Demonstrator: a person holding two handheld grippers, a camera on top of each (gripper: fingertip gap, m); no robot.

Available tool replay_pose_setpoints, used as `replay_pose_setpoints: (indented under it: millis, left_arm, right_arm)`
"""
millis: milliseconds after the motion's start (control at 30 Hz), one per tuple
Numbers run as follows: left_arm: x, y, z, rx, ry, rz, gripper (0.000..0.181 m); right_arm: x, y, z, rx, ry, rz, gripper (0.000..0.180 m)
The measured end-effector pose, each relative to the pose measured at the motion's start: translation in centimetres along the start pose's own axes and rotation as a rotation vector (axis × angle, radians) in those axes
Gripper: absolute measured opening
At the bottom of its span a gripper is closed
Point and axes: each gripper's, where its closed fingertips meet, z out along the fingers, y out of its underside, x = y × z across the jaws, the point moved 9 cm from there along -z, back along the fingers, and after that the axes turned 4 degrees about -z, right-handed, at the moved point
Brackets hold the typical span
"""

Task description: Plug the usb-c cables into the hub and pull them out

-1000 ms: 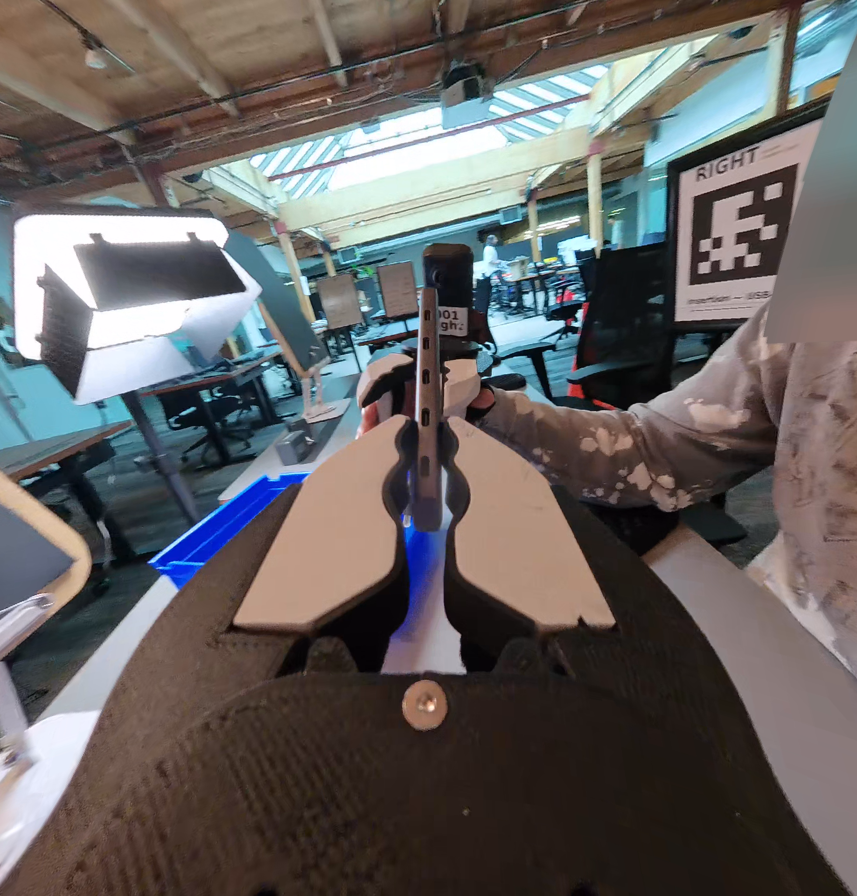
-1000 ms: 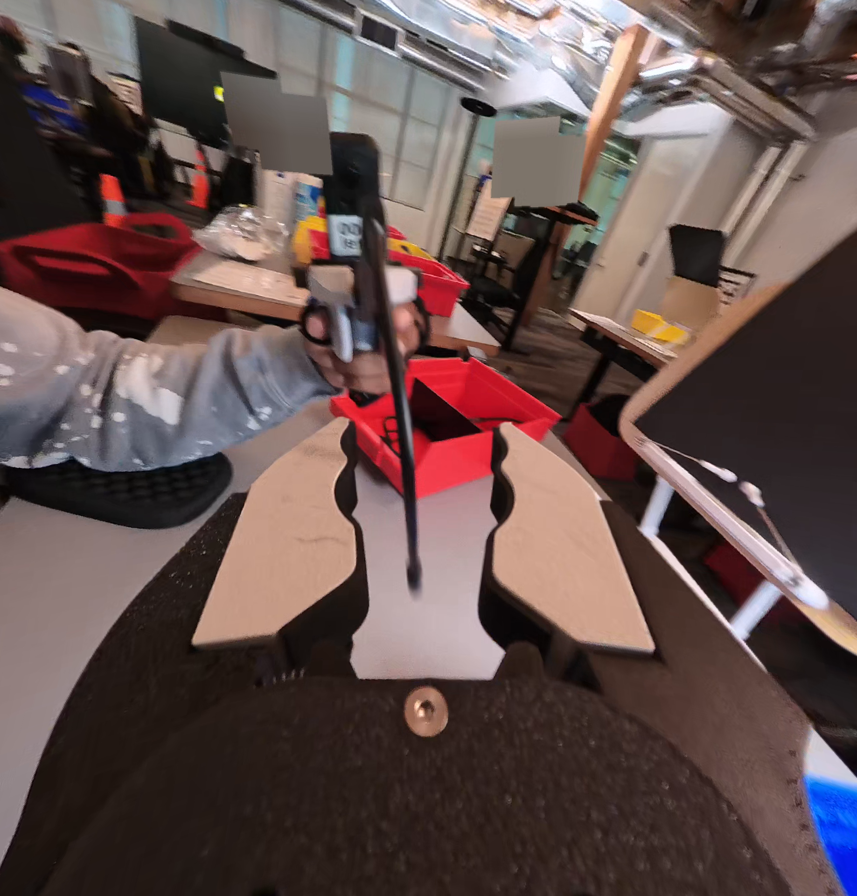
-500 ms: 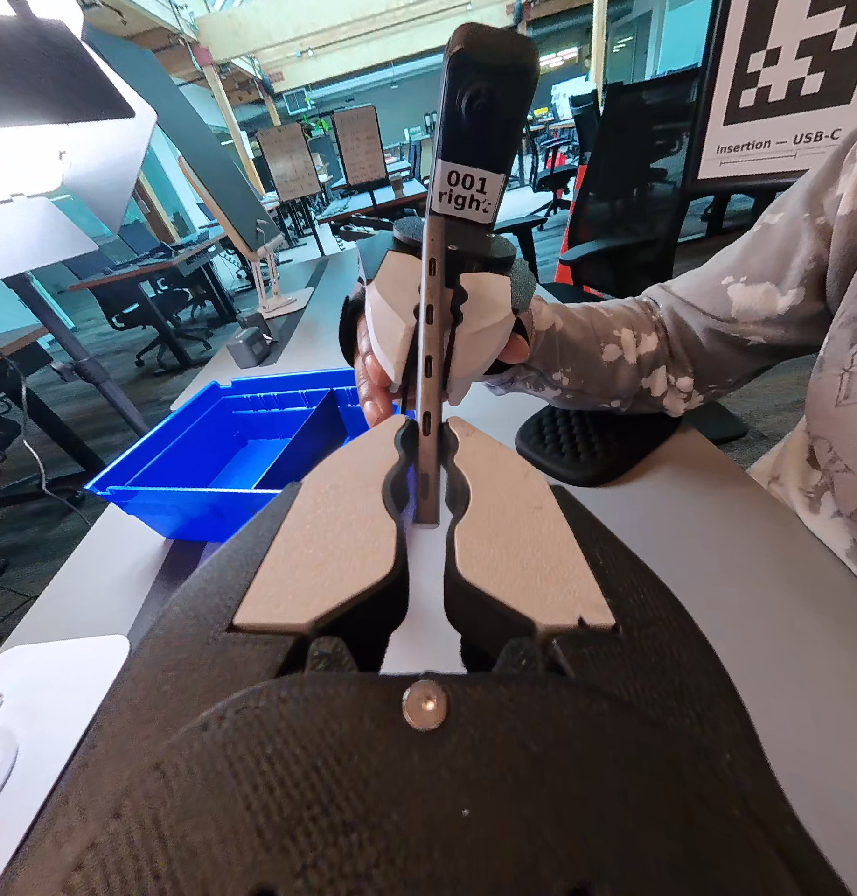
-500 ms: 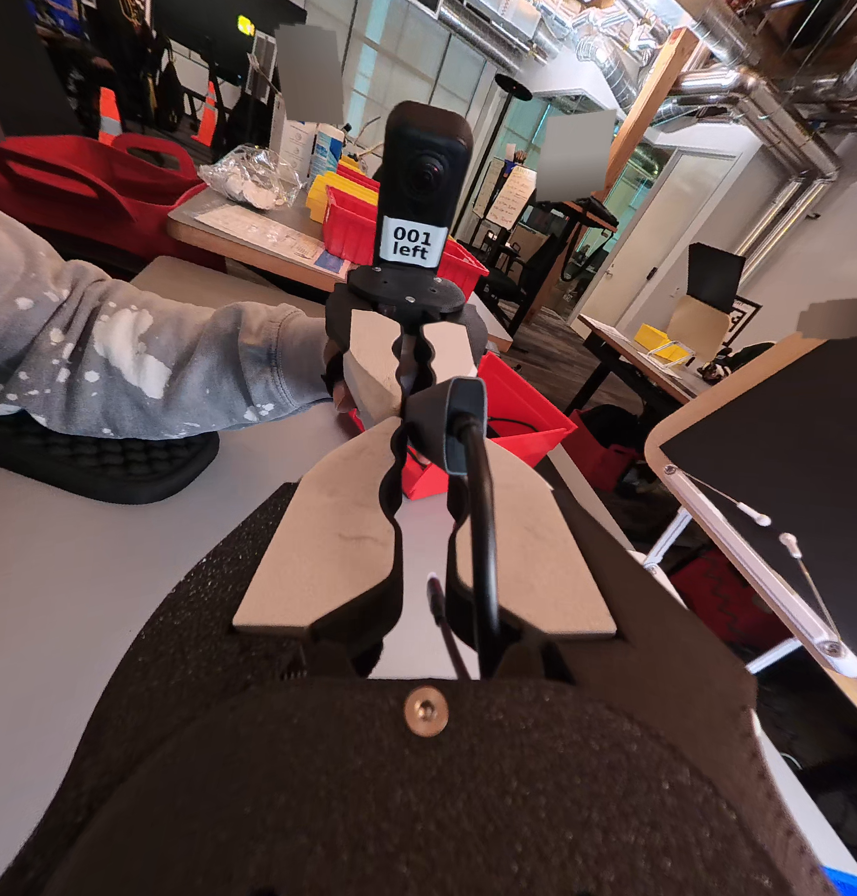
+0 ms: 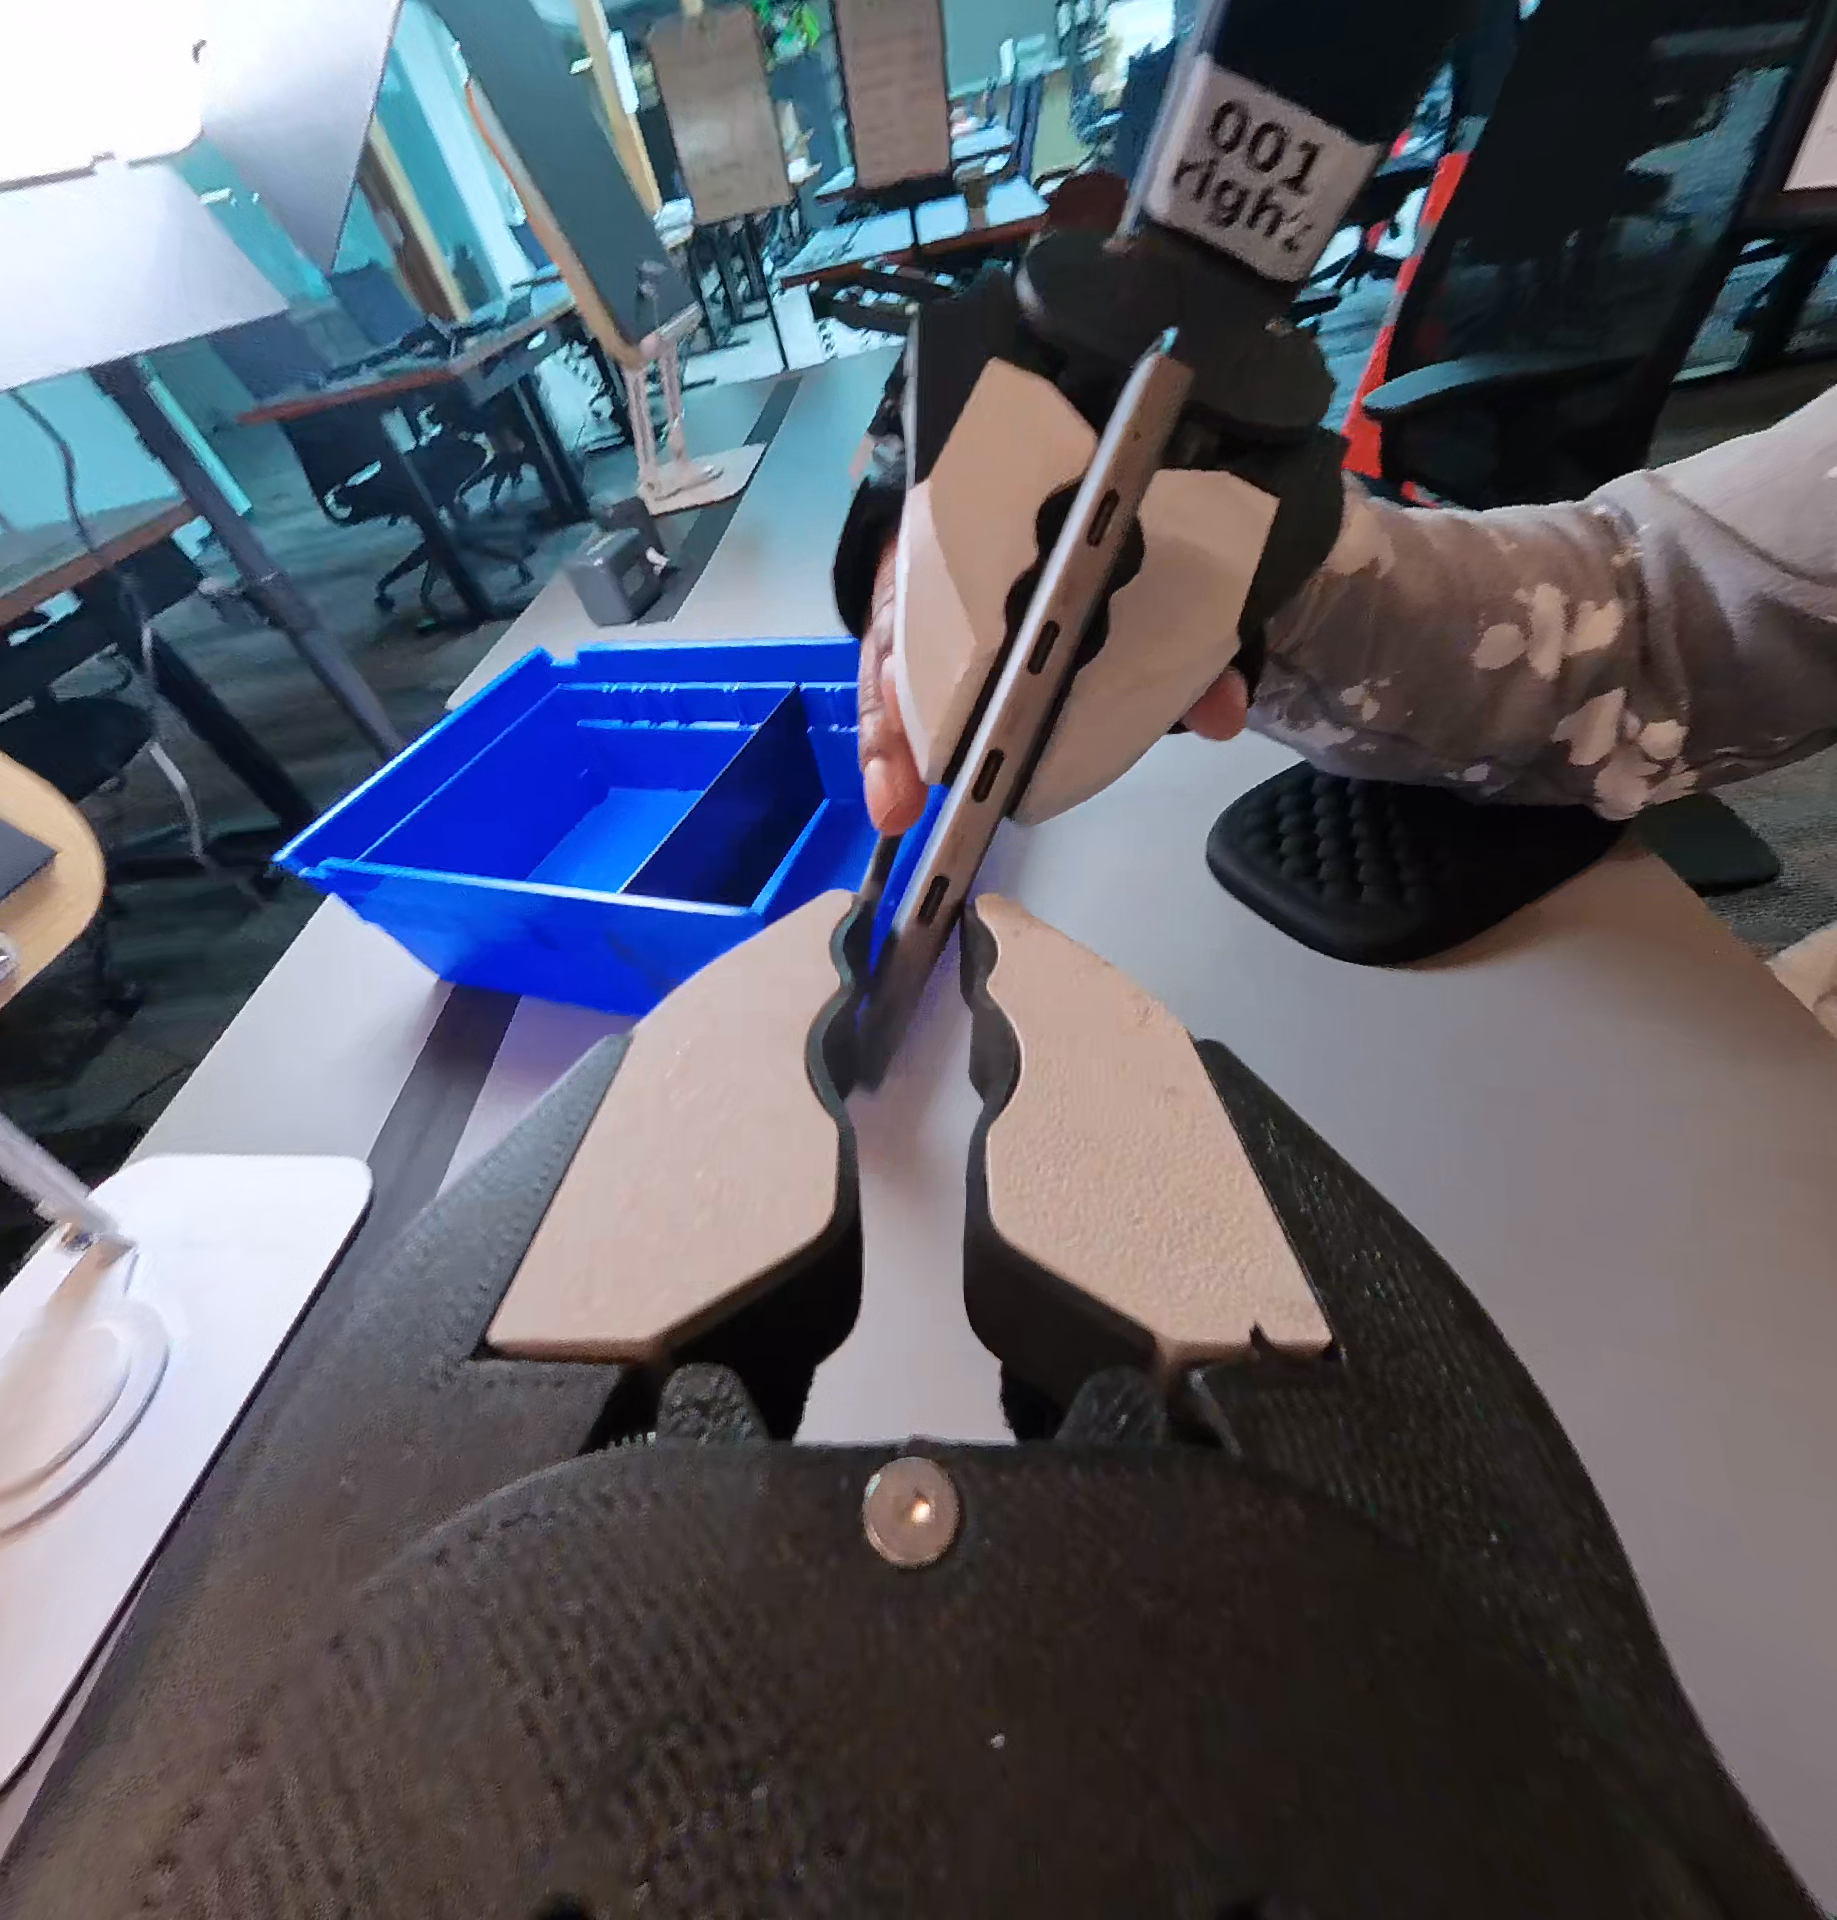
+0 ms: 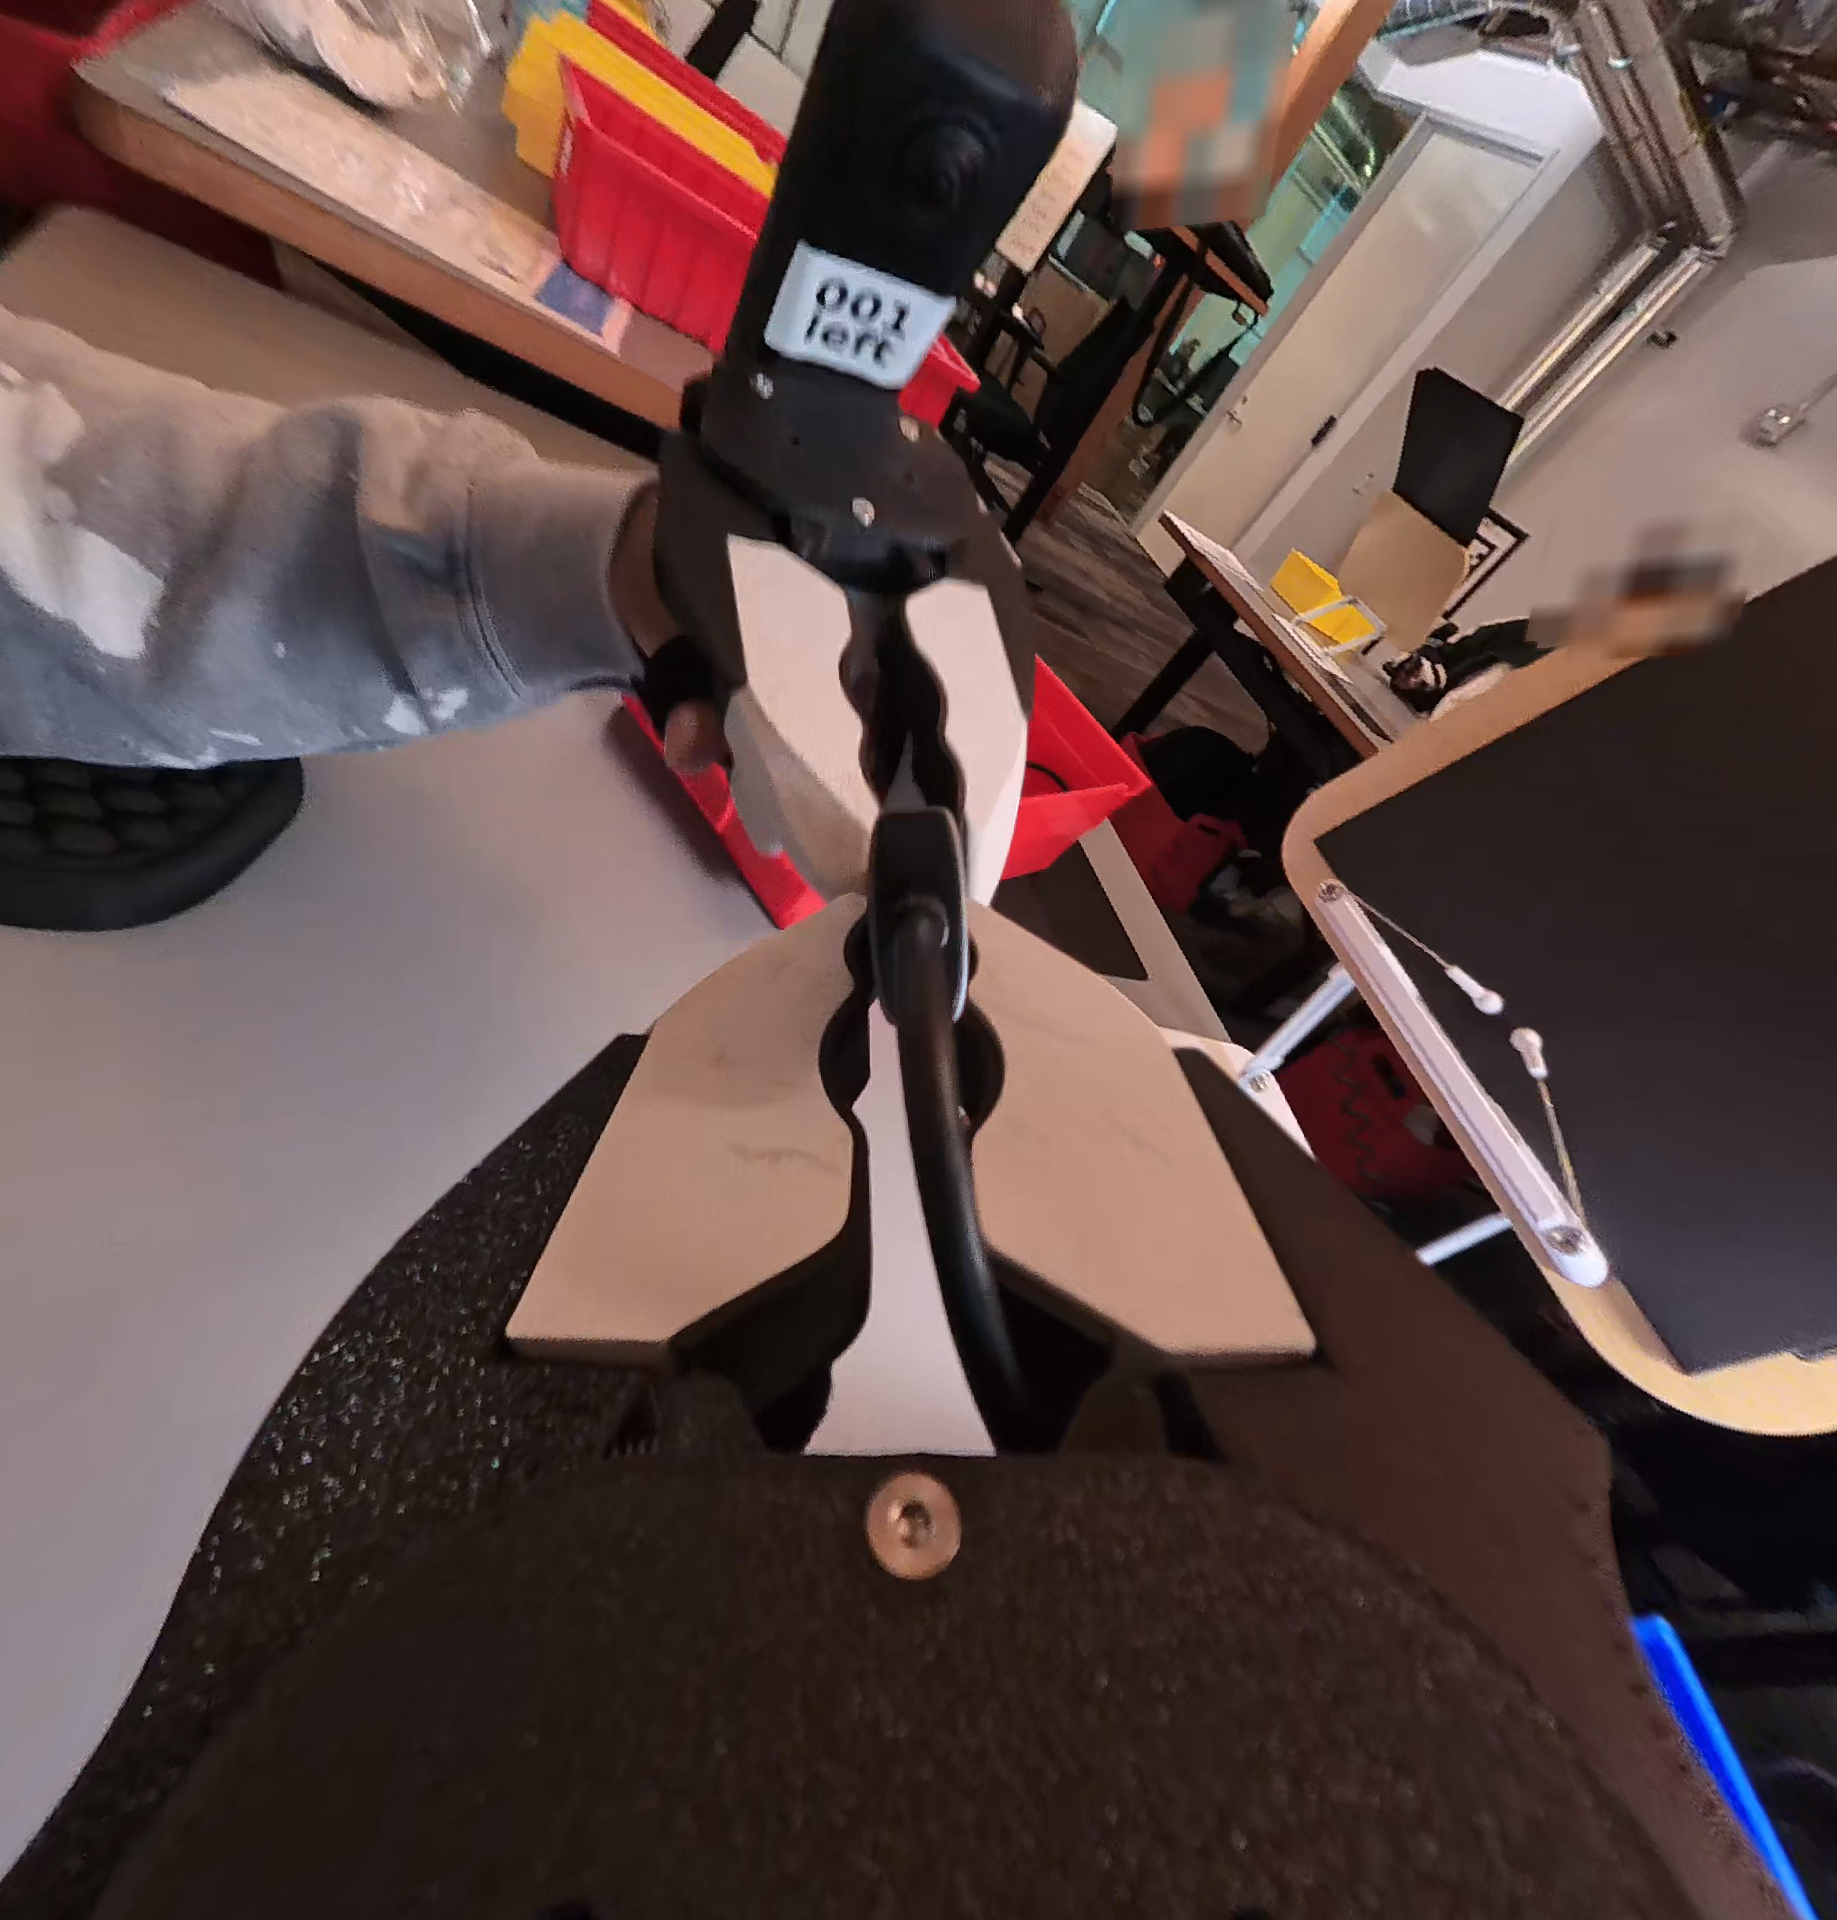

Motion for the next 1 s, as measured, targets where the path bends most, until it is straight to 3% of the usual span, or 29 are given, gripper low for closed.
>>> replay_pose_setpoints:
  millis: [67,167,267,333,467,600,767,1000]
  left_arm:
    - [-0.8,-0.5,-2.0,-0.019,-0.065,-0.027,0.025]
    - [-2.9,-0.6,-6.7,-0.080,-0.289,-0.113,0.023]
    - [-5.1,2.1,-10.9,-0.283,-0.502,-0.320,0.024]
    - [-6.1,4.8,-12.6,-0.424,-0.555,-0.491,0.025]
    - [-6.1,9.0,-13.2,-0.651,-0.459,-0.652,0.030]
    - [-5.4,10.5,-12.3,-0.805,-0.379,-0.644,0.034]
    - [-5.1,12.3,-11.7,-0.975,-0.362,-0.625,0.025]
    - [-4.9,11.3,-12.2,-0.960,-0.360,-0.557,0.018]
  right_arm:
    - [0.5,0.1,-0.5,-0.048,0.031,-0.005,0.010]
    - [1.4,1.0,-1.3,-0.121,0.056,0.001,0.010]
    - [1.8,1.7,-1.3,-0.148,0.064,0.029,0.010]
    - [1.8,2.0,-1.1,-0.159,0.066,0.033,0.010]
    - [1.5,2.2,-0.7,-0.188,0.066,0.017,0.010]
    - [1.7,2.6,-0.7,-0.194,0.070,0.028,0.010]
    - [1.8,2.5,-0.9,-0.192,0.084,0.025,0.010]
    - [2.2,2.4,-1.4,-0.183,0.107,0.031,0.010]
